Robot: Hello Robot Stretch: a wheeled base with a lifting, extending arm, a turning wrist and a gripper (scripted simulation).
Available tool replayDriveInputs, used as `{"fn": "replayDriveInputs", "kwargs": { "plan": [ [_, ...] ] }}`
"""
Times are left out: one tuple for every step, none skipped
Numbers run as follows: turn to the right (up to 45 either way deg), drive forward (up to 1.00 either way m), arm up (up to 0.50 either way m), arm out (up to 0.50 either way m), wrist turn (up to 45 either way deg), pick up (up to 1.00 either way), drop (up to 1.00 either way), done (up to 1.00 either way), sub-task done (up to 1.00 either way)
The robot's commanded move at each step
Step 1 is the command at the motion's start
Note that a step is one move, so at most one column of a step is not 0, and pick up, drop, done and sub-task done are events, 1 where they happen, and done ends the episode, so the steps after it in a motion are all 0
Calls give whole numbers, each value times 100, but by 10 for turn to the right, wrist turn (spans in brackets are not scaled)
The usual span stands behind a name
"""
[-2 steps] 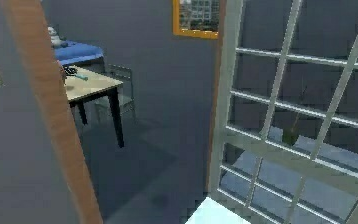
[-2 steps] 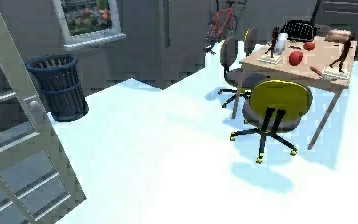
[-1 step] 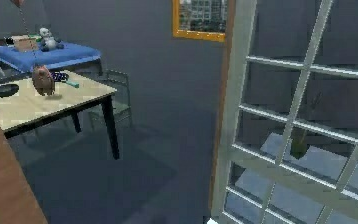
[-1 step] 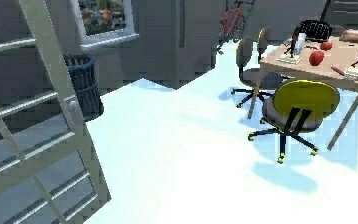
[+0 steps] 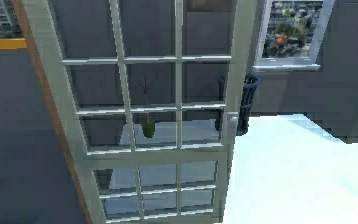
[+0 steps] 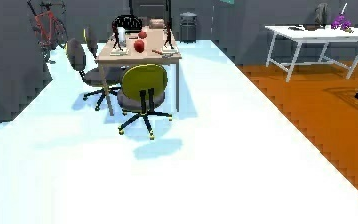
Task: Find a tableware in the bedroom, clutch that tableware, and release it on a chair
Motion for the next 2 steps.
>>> {"fn": "replayDriveInputs", "kwargs": {
  "plan": [
    [180, 0, 0, 0, 0, 0, 0, 0, 0],
    [0, 30, 0, 0, 0, 0, 0, 0, 0]
  ]
}}
